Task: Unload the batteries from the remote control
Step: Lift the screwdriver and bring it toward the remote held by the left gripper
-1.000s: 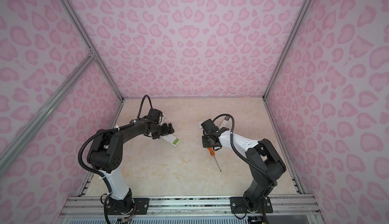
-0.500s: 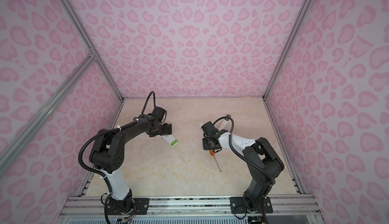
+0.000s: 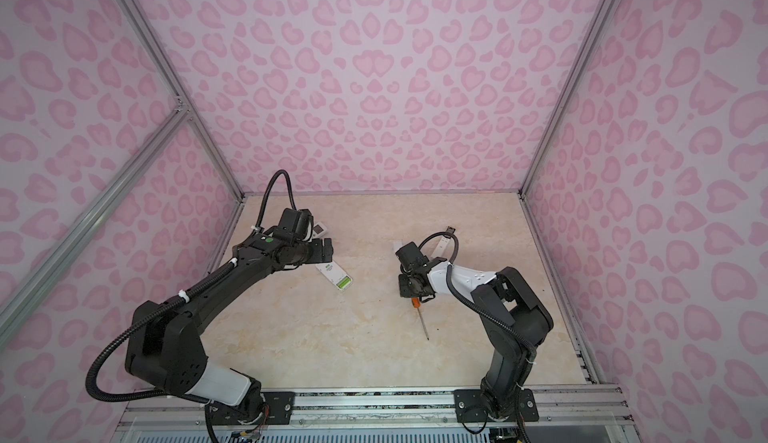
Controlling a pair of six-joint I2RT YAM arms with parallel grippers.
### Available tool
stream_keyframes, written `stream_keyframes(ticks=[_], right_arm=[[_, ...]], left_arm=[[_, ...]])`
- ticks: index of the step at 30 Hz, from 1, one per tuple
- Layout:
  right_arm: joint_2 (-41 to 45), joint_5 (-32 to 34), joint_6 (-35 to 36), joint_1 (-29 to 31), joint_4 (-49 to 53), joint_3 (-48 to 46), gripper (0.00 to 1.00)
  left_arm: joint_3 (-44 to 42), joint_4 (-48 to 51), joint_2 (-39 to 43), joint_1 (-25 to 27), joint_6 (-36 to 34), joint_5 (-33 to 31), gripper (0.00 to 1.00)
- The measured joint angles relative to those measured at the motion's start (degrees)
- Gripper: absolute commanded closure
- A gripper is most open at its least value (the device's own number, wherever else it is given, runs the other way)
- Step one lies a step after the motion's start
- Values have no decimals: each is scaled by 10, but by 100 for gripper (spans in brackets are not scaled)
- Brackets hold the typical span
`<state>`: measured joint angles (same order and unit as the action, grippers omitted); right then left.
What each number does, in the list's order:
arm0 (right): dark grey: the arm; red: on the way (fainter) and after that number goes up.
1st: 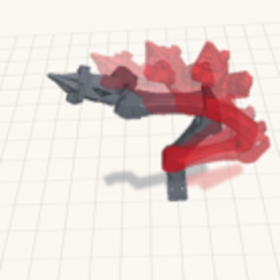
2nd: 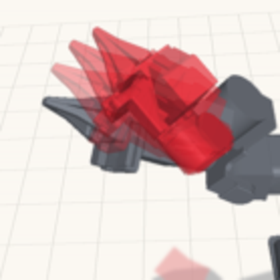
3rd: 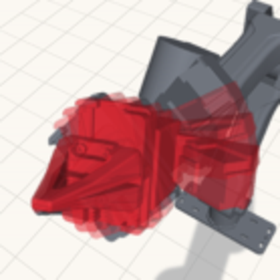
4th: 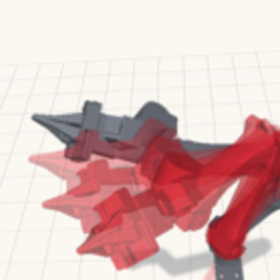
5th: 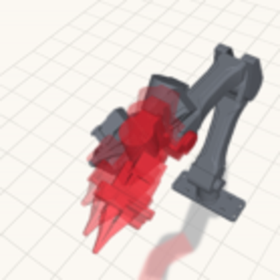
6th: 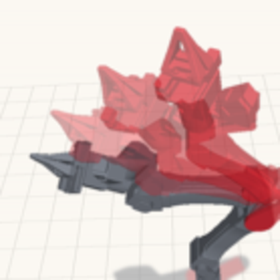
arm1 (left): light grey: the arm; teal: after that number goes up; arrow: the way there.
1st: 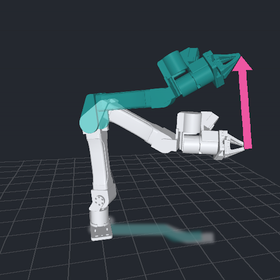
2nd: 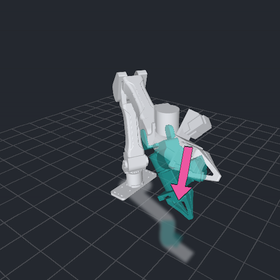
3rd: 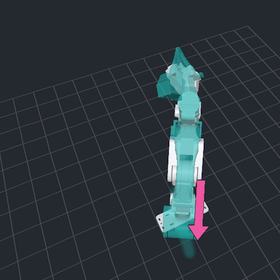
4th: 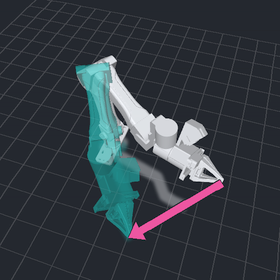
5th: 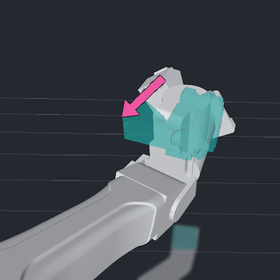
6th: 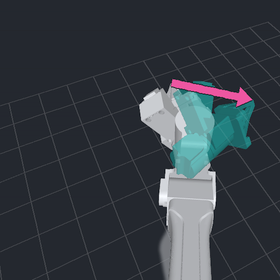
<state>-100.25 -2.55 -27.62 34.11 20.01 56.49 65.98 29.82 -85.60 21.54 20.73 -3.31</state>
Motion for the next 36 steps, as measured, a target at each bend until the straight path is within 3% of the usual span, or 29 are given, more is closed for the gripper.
stream_keyframes(ticks=[5,11,15,24,27,34,36], right_arm=[[23,0,-3,4,-14,-16,87],[92,10,-34,5,-58,-49,89],[146,14,-80,5,-100,-69,90],[181,-7,-194,10,-222,-99,93],[186,-12,-224,18,-249,-99,93],[194,-16,-269,51,-266,-82,93],[194,-15,-279,55,-265,-82,94]], left_arm=[[-83,-32,78,7,6,52,3],[-193,-96,214,48,27,118,0],[-249,-156,277,101,38,138,2],[-238,-285,170,189,53,202,8],[-237,-316,137,204,54,193,11],[-253,-369,78,219,62,200,23],[-256,-379,61,219,67,201,34]])
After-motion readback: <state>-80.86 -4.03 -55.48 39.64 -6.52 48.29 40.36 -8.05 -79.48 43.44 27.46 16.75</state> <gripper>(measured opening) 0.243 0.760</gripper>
